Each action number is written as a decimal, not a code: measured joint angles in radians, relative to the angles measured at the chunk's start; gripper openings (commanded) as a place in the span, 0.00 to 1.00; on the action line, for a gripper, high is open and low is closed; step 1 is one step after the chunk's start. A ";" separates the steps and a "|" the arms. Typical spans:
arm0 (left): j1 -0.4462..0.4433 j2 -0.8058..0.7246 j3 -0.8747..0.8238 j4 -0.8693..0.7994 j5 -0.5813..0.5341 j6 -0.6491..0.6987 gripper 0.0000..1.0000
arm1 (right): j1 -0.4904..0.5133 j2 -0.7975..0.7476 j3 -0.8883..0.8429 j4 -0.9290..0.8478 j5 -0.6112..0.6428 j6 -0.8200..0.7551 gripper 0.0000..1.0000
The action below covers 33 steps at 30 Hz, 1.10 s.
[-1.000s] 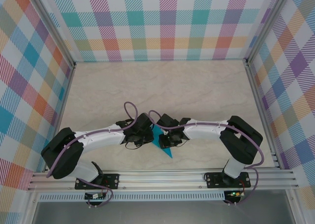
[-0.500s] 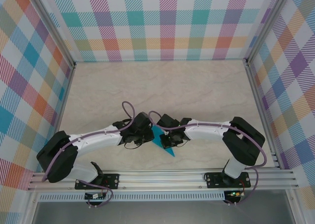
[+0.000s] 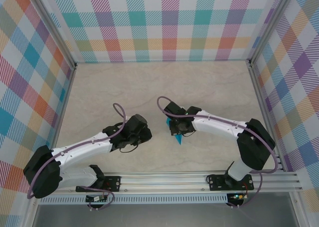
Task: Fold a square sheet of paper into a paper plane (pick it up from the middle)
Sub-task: Move a paper plane to the center of the table.
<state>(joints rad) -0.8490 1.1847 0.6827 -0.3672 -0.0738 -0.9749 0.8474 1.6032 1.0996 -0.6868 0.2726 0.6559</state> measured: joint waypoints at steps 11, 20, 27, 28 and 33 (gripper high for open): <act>0.023 -0.031 -0.021 -0.039 -0.026 0.008 0.28 | -0.174 0.288 0.256 0.012 -0.103 -0.030 0.10; 0.037 -0.074 -0.039 -0.058 -0.041 0.026 0.31 | -0.198 0.425 0.327 0.014 -0.143 -0.076 0.14; 0.047 -0.074 -0.039 -0.058 -0.044 0.026 0.31 | -0.199 0.438 0.335 0.014 -0.155 -0.083 0.17; 0.047 -0.074 -0.039 -0.059 -0.044 0.026 0.31 | -0.199 0.438 0.336 0.013 -0.157 -0.085 0.18; 0.048 -0.076 -0.039 -0.074 -0.044 0.030 0.33 | -0.199 0.425 0.347 0.002 -0.162 -0.099 0.32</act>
<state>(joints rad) -0.8013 1.1084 0.6434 -0.4412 -0.1181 -0.9447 0.6487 2.0281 1.4464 -0.6846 0.1108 0.5571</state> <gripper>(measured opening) 0.320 0.262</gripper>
